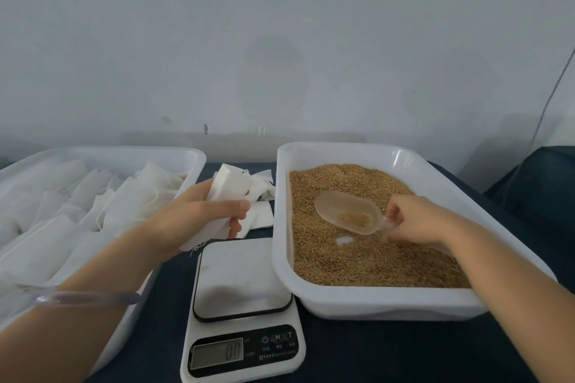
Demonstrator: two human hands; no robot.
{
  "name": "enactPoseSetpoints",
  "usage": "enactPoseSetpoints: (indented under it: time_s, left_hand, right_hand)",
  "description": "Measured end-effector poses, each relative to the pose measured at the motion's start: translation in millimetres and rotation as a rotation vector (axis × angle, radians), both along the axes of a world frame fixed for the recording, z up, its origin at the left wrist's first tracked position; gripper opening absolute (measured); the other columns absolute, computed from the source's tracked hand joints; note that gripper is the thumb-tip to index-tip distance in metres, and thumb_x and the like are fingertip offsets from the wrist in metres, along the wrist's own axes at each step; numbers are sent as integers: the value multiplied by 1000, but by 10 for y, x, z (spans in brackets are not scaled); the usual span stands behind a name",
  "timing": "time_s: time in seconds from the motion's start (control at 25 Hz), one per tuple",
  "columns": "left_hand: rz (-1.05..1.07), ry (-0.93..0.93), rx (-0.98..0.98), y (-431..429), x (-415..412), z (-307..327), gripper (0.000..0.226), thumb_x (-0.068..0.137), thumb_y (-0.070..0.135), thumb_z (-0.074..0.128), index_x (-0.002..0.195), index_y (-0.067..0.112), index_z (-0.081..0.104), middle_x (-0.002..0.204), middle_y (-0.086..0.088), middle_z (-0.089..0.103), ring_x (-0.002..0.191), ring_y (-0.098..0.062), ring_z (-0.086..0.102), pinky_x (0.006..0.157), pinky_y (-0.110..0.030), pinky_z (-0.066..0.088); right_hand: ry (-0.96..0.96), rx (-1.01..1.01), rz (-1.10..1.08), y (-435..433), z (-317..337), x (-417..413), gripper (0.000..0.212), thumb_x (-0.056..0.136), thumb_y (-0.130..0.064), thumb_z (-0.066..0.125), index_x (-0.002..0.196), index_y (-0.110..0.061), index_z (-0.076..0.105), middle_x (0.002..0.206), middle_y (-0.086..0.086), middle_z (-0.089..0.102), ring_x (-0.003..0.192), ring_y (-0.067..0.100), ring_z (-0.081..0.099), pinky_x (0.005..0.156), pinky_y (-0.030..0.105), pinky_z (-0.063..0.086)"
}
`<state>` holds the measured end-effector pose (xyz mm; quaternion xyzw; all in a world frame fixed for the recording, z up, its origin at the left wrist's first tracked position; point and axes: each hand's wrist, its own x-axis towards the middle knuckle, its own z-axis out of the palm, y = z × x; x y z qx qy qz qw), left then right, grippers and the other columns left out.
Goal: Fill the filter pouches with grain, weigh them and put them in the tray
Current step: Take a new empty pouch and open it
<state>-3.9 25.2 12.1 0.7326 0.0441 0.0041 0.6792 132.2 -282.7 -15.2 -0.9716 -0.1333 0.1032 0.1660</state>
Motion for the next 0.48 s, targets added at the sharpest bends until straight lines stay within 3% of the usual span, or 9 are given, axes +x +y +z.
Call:
enactPoseSetpoints:
  time_s: [0.16, 0.32, 0.48]
  left_hand:
    - [-2, 3, 15, -10, -2, -2, 47, 61, 14, 81, 104, 14, 62, 78, -8, 62, 64, -18, 61, 53, -22, 51]
    - [20, 0, 13, -13, 2, -9, 31, 74, 13, 69, 103, 15, 61, 80, -8, 62, 63, -17, 61, 53, -22, 50]
    - [9, 4, 54, -1, 5, -28, 23, 80, 12, 67, 101, 17, 62, 80, -8, 62, 63, -17, 61, 53, -21, 50]
  right_hand:
    - [-113, -67, 127, 227, -99, 24, 28, 76, -28, 73, 90, -24, 50, 89, -10, 58, 77, 6, 58, 63, 16, 46]
    - [-94, -74, 208, 283, -131, 47, 30, 73, -31, 75, 93, -25, 54, 94, -11, 59, 82, 5, 58, 72, 19, 50]
    - [80, 61, 208, 135, -93, -5, 28, 70, -31, 80, 89, -28, 59, 90, -9, 66, 75, 8, 67, 66, 22, 55]
